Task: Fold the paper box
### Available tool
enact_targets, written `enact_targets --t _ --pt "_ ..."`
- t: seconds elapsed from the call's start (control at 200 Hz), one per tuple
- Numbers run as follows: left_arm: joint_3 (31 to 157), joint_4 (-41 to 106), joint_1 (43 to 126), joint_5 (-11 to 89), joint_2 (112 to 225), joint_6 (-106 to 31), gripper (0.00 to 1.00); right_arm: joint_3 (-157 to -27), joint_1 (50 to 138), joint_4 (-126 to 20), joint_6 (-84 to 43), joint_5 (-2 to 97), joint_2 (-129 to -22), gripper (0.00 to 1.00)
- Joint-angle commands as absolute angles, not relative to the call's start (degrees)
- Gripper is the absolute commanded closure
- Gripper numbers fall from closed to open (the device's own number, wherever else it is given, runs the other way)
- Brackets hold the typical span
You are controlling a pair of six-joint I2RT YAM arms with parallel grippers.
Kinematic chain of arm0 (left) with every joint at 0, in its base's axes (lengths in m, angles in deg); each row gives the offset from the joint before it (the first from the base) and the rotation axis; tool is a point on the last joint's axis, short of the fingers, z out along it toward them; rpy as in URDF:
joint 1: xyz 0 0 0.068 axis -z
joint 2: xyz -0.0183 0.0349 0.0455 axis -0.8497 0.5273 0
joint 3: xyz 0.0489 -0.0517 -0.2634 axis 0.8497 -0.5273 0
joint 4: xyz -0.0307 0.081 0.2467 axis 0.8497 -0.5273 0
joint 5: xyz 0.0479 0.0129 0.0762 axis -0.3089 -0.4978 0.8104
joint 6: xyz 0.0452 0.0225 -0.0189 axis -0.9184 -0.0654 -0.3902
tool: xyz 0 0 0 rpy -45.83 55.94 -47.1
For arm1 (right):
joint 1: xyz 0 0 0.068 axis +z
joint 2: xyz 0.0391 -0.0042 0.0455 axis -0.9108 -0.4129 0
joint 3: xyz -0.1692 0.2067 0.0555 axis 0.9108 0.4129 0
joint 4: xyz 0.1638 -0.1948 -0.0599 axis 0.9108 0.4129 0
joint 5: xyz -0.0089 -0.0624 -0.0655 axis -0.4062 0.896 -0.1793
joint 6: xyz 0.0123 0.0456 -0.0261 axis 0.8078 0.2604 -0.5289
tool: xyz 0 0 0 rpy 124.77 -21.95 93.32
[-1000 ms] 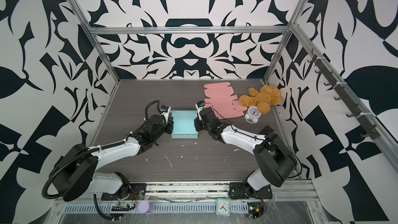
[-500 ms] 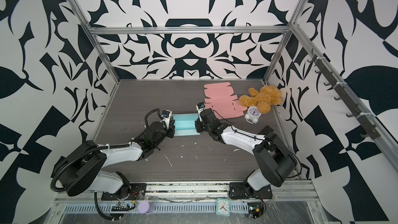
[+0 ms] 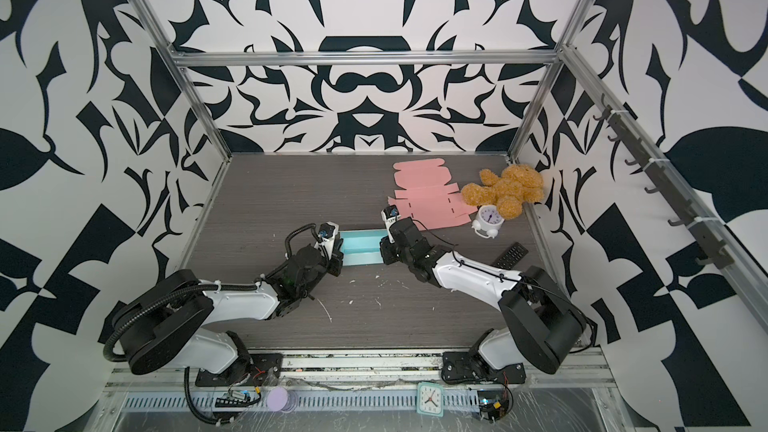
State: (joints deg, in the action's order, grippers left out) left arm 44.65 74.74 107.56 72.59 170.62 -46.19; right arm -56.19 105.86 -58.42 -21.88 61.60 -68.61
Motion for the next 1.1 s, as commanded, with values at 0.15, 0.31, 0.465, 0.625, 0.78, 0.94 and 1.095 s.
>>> enact_targets --t 0.15,0.31,0.465,0.625,0.78,0.94,1.095 --pt "42.5 74.1 111.3 73.4 173.4 -47.9 0.95 -52.1 106.8 -59.6 -21.1 61.7 -63.3 0.65" --pt "43.0 74.1 113.3 75.7 175.3 -48.7 0.95 -49.6 108.3 -56.1 -21.1 64.8 -59.0 0.59" --pt "43.3 74.9 114.3 76.7 177.0 -48.5 0.95 -47.2 108.9 -52.6 -21.1 67.6 -54.1 0.54" --pt "43.6 75.3 114.7 76.9 177.8 -48.3 0.95 -45.4 109.2 -49.5 -20.1 67.2 -49.5 0.51" --pt "43.8 75.4 115.0 76.7 178.6 -48.2 0.93 -42.8 110.0 -45.2 -18.2 67.4 -42.8 0.51" --pt "43.9 75.5 115.4 76.5 179.3 -47.7 0.92 -40.2 110.1 -42.3 -17.5 66.7 -33.0 0.51" --pt "43.7 75.4 116.0 76.9 178.8 -47.2 0.85 -42.4 110.1 -39.0 -16.2 66.6 -28.1 0.48"
